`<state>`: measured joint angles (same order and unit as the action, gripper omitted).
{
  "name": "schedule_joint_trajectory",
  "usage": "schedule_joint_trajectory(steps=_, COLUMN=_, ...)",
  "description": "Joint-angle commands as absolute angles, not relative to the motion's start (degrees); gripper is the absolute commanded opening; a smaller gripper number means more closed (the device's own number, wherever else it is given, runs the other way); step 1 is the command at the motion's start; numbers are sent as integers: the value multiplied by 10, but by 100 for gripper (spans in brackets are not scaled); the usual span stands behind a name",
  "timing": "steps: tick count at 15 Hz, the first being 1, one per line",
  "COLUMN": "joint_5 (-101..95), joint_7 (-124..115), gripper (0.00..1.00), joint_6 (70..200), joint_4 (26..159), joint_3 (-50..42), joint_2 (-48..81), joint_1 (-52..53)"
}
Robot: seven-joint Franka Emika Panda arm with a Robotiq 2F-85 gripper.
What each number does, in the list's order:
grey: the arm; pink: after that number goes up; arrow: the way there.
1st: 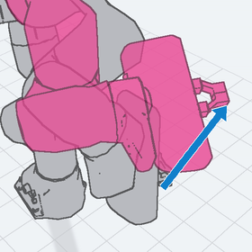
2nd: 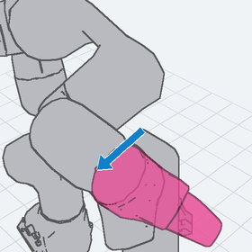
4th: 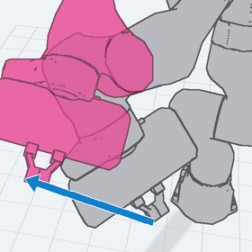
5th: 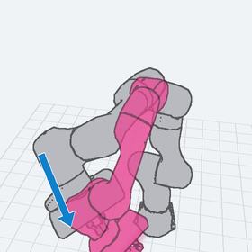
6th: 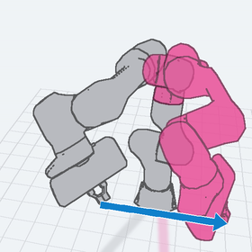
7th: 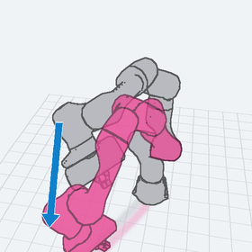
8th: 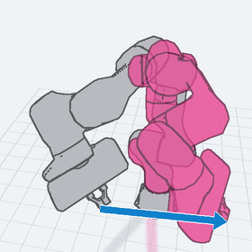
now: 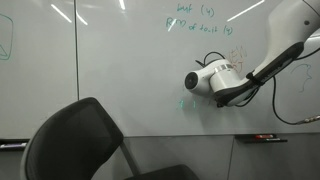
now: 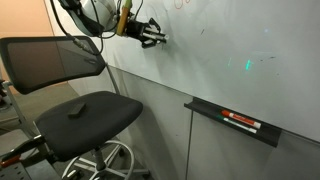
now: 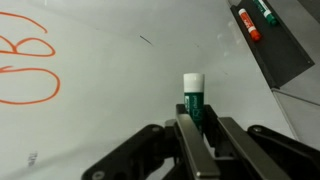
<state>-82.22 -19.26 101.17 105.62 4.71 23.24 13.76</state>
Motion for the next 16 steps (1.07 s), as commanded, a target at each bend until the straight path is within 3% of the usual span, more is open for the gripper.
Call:
schedule_joint_trajectory(steps=1, joint_5=-797, joint_7=-183, gripper=6, joint_6=1026, joint_4=1084, joint_3=73, joint_2=212, joint_1=122)
schedule_joint_trajectory(steps=16, joint_5=-811, joint_7=-183, gripper=6, joint_6=1010, joint_4=1090, joint_3=64, joint_2=230, joint_1=99)
